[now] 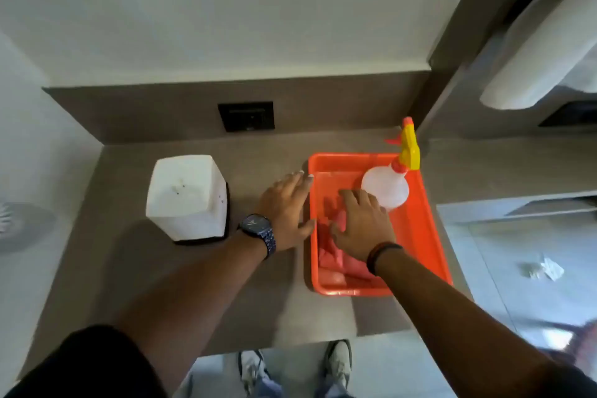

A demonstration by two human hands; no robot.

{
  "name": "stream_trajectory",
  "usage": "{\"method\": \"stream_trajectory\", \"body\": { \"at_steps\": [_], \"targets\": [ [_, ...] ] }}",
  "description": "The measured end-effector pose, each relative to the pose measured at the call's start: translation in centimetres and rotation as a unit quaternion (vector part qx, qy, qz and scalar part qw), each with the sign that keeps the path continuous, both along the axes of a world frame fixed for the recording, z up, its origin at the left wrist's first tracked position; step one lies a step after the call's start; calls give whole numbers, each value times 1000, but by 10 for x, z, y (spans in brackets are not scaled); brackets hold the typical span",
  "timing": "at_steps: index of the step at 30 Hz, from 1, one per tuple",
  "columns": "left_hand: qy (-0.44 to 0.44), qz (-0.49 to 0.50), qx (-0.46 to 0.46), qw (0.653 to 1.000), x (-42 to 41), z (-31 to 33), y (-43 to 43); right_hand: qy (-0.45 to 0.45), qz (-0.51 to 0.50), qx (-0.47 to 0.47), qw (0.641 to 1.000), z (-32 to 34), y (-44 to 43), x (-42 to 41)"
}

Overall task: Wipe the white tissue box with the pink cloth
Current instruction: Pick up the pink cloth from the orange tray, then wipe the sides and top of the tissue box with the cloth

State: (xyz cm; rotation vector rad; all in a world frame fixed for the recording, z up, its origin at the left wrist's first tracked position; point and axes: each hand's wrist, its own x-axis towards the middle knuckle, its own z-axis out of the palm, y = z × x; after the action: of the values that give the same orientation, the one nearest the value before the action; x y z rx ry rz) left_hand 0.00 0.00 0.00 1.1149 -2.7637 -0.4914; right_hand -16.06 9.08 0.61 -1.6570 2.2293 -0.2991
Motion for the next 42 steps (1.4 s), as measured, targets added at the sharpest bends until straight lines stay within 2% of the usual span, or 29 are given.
{"method": "stream_trajectory", "body": {
  "at_steps": [4,8,13,18,22,26,29,32,37,42],
  "targets": [
    [-28,-8,8,1000,-12,-30,7,52,46,105,992,-27,21,-2],
    [-21,-12,-2,1000,-15,-47,13,67,77,141,985,-43,20,-5],
    [-14,-15,-19,1000,-14,-49,15,61,74,117,988,-50,13,-2],
    [-22,-18,-23,999,-14,-46,14,12,25,85,996,-50,5,-3],
    [-26,-18,-17,999,-10,-33,3,-133,-114,-3,985,-40,-8,0],
    [-8,24,-43,999,11,11,-31,-279,-238,-169,915,-17,-29,14],
    [34,46,-62,996,47,51,-59,-365,-237,-240,868,1,-51,39],
    [-4,54,-68,996,95,78,-83,-428,-217,-211,852,8,-74,73],
    [-136,79,9,988,153,81,-100,-511,-203,-118,827,-5,-101,124],
    [-214,84,79,970,172,62,-106,-614,-157,-81,769,-20,-118,160]
  ]
}}
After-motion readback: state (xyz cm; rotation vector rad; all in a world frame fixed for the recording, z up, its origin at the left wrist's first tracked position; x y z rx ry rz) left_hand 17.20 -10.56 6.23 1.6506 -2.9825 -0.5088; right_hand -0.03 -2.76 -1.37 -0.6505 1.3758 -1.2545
